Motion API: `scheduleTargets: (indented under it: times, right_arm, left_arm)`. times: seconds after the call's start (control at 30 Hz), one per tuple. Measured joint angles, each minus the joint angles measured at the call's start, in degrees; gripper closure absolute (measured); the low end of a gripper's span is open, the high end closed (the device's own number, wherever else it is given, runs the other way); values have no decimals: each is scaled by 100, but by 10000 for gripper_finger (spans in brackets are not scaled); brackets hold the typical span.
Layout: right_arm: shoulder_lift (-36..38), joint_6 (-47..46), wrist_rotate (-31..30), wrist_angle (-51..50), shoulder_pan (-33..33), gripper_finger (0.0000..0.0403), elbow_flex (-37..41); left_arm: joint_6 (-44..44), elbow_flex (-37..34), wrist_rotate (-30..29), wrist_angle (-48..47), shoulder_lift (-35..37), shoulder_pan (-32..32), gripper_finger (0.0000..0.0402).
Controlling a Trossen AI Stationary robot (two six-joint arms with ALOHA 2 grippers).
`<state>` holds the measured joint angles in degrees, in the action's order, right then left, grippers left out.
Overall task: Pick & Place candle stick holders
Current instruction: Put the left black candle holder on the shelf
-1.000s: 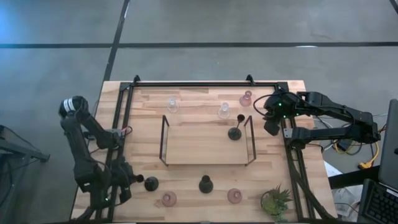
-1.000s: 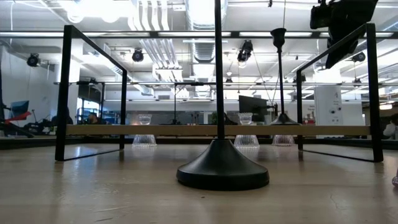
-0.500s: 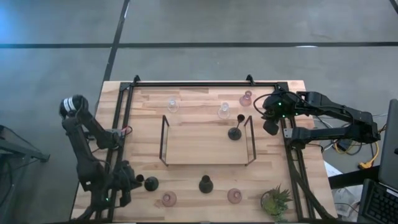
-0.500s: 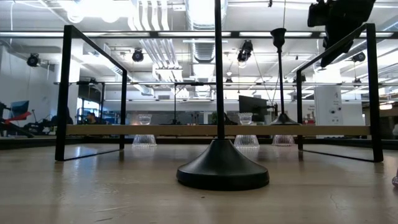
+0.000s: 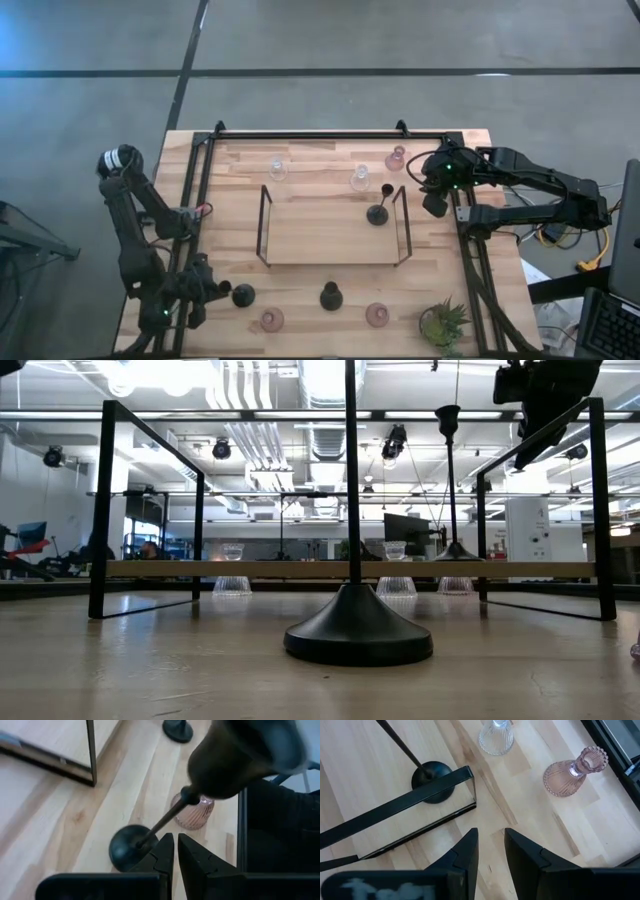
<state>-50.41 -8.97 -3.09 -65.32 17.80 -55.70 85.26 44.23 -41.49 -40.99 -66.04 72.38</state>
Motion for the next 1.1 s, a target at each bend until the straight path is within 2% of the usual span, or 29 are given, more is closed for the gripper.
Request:
scheduleTargets:
  times: [0.3, 0.67, 1.1]
  right_arm:
    - [0, 2, 0, 11, 0, 323, 0]
    - [0, 2, 0, 13, 0, 340, 0]
    - [0, 2, 0, 13, 0, 321, 0]
  left_arm:
    - [-52, -39, -88, -389, -49, -15, 366]
    - [-118, -44, -363, -444, -101, -30, 276]
    - [-435, -44, -460, -98, -101, -30, 268]
